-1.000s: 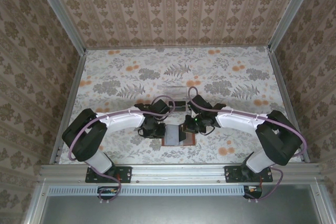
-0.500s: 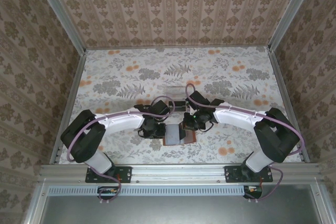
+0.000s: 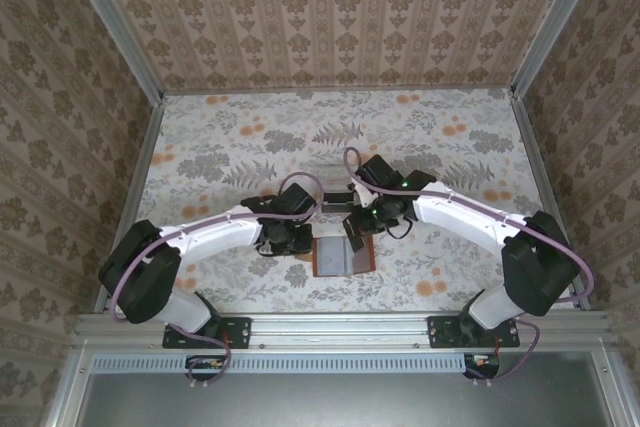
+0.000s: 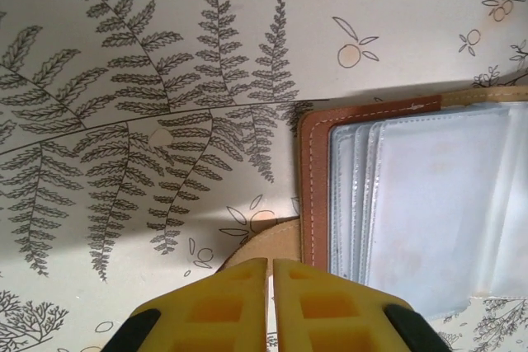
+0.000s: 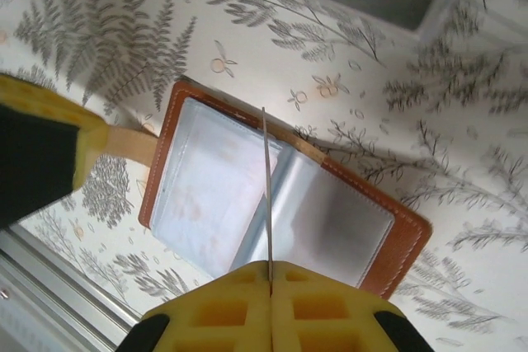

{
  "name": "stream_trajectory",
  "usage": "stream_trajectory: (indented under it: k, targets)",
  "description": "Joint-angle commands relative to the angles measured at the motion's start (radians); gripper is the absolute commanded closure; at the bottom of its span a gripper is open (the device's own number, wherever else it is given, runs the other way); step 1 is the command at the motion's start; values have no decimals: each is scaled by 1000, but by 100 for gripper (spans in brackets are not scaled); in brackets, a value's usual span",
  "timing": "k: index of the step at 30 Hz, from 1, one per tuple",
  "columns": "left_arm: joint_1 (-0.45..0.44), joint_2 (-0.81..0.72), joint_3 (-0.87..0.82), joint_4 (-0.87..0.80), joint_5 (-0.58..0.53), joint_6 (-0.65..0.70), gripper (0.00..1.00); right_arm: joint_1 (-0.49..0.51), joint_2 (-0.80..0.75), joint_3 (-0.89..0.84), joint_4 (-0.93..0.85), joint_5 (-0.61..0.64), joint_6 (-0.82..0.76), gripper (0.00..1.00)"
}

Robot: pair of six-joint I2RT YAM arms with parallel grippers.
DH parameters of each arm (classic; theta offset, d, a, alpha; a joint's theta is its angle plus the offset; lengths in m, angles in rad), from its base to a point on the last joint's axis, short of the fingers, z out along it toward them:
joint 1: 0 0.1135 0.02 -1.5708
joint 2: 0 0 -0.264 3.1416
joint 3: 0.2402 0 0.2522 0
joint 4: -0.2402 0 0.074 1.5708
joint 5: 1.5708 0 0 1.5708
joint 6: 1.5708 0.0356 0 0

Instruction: Take the credit cards out of the card holder

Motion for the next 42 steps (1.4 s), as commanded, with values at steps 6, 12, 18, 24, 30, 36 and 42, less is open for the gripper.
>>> stream_trajectory:
  k: [6, 12, 18, 24, 30, 36, 42]
  targets:
    - [17, -43, -39, 25, 2, -23, 88, -8, 46, 125, -147, 19, -650, 94]
    - [37, -84, -73, 23, -13, -28, 88, -8, 198, 293, -286, 32, -930, 94]
    - [66, -162, -127, 23, -29, -39, 88, -8, 345, 499, -396, 38, -1069, 95]
    - [103, -266, -187, 31, -42, -57, 88, -16, 476, 681, -501, 80, -1161, 95]
    - [140, -333, -220, 37, -43, -60, 87, -35, 595, 875, -612, 112, -1216, 95]
    - [168, -337, -233, 47, -30, -58, 86, -47, 674, 992, -665, 119, -1258, 95]
    - [191, -334, -238, 51, -17, -54, 86, -54, 744, 1081, -701, 136, -1285, 95]
